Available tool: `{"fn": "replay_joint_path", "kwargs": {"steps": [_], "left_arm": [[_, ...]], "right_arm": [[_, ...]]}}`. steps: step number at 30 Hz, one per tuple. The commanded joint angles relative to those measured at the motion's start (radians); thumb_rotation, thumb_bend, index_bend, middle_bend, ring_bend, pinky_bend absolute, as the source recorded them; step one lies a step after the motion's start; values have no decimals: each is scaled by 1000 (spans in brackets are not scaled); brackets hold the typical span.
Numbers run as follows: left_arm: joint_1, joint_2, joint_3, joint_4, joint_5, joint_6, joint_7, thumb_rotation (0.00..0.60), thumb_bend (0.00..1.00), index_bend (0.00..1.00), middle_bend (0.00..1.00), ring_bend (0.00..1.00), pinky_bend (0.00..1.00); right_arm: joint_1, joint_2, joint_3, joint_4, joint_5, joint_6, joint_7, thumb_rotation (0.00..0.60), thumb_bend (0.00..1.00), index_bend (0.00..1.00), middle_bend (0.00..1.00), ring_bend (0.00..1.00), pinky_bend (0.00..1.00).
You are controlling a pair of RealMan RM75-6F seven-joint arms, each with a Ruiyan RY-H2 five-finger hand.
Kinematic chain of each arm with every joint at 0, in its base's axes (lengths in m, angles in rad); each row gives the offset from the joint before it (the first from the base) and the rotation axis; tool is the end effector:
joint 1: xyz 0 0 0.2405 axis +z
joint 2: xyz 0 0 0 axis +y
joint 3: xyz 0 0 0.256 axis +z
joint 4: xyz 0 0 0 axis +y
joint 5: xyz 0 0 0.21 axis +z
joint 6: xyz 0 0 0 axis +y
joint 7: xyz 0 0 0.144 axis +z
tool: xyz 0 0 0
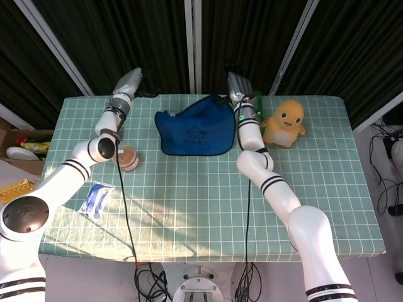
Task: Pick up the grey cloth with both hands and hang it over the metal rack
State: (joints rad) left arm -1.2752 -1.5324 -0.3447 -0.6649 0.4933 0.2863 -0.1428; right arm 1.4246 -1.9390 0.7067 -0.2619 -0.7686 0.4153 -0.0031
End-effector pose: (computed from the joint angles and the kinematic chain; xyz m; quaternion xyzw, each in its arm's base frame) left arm -0.0849 0.5576 0.0927 -0.5405 -0.5951 -0.4320 0.4088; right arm -0.0193 -0.5563 0.0160 0.5405 -0.5293 0.4768 0.4476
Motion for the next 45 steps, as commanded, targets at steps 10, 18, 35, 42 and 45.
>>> {"fn": "replay_joint_path", "kwargs": {"steps": [10,18,35,42,45], "left_arm": [[-6,52,43,-91,-80,50,44,488,328,0,108,142,173],[151,235,46,-478,291,447,65,471,306,0,86,95,171],[875,456,468,-1055,931,1327,297,185,180,85,104,82,147],[1038,393,536,-954,965,1380,255,185,184,71,88,73,147],[1073,379,535,-913,971,1382,222,171,179,50,79,72,147]], "right_arm": [[-30,43,3,-64,27,50,8,600,268,0,0,0,0],[-314,316,-161,-639,-237,339,57,600,245,0,0,0,0],[-1124,819,-668,-1496,-687,1030,-237,600,253,0,0,0,0],[-1260,727,-787,-1338,-723,1081,-228,600,262,0,0,0,0],[-1275,718,-796,-1298,-729,1071,-199,600,264,0,0,0,0]]}}
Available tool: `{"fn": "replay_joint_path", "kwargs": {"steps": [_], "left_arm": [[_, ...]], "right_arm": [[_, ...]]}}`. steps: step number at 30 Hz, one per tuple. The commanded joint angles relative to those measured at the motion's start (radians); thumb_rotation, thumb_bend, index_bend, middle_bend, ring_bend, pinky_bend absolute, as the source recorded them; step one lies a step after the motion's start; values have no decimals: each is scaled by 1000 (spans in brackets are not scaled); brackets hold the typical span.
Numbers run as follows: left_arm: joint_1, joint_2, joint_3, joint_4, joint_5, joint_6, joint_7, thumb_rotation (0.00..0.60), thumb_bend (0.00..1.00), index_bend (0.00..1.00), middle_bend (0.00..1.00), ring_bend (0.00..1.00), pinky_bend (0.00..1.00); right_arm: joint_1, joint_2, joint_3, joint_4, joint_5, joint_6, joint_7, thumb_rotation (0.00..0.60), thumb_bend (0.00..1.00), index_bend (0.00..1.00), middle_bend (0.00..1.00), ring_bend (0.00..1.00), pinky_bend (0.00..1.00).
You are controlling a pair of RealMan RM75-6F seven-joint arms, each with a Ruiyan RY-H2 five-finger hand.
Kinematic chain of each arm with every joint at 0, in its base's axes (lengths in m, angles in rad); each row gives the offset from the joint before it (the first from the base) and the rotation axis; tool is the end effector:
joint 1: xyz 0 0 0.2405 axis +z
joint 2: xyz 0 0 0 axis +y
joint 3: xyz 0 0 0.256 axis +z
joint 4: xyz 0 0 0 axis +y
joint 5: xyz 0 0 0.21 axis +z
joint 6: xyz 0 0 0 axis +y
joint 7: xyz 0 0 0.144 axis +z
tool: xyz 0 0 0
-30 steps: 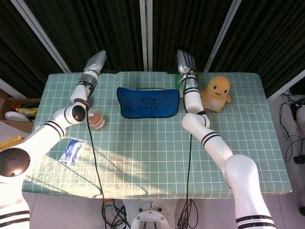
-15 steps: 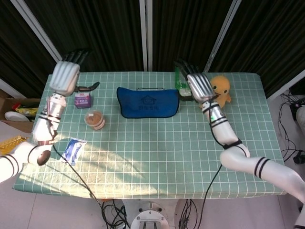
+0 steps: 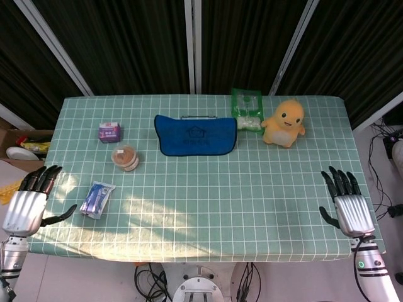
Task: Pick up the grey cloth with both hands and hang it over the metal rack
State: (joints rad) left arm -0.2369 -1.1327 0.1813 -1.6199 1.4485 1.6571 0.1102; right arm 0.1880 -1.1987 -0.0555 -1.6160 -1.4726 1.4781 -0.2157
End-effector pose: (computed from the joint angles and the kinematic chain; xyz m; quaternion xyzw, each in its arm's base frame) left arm -0.2987 0.1794 0.1526 -0.6367 -0.3362 -0.3722 0.5857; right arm -0.2962 -0.1887 0.1195 0.6569 -0.3495 0.3397 0.5752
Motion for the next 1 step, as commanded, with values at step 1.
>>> {"fn": "replay_joint_path", "kwargs": {"steps": [1], "left_arm": [[43,-28,4,54,22,18,-39,167,178,44,76,73,147]], "right_arm": [[-40,-24,-33,67,-31,11,14,600,266,0,0,0,0]]}}
